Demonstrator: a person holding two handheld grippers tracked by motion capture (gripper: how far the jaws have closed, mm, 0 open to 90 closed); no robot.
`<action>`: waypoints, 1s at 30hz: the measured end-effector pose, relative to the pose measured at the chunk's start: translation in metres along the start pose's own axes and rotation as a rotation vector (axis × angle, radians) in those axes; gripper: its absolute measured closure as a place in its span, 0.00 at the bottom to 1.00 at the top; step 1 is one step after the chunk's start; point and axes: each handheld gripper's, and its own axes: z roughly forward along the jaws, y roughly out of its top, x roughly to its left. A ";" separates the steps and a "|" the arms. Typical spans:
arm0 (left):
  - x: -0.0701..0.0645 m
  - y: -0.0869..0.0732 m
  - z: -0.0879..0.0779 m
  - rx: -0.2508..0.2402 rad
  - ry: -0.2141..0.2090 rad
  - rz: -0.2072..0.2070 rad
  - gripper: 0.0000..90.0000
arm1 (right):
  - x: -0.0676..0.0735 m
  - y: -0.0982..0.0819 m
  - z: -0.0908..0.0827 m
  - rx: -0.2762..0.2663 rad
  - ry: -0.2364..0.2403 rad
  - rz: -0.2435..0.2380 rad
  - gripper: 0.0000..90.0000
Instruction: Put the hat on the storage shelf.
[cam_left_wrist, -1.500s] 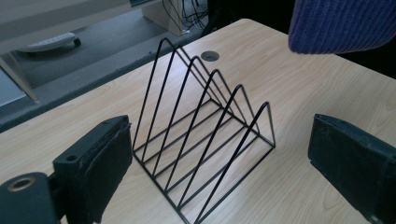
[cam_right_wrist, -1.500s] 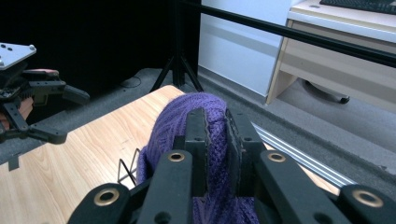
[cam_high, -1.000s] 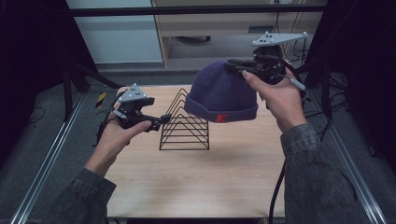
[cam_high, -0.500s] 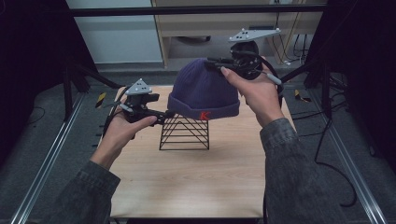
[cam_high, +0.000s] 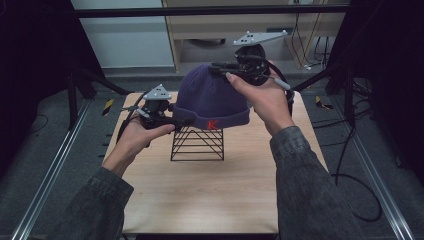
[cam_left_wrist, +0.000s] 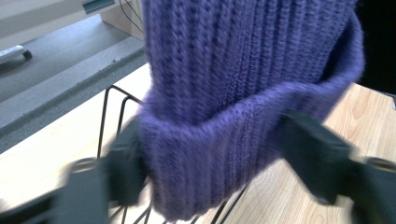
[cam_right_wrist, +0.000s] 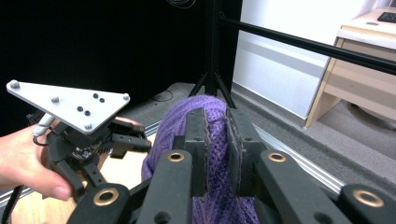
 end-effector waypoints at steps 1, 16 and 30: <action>0.001 0.000 0.001 -0.001 -0.008 -0.008 0.46 | 0.000 0.000 0.001 0.000 0.000 -0.001 0.89; 0.008 0.000 -0.017 -0.028 0.098 -0.014 0.73 | -0.006 0.001 0.011 0.009 -0.023 0.011 0.88; 0.018 -0.014 -0.020 -0.014 0.141 -0.035 0.74 | -0.011 -0.012 0.032 0.037 -0.022 0.039 0.88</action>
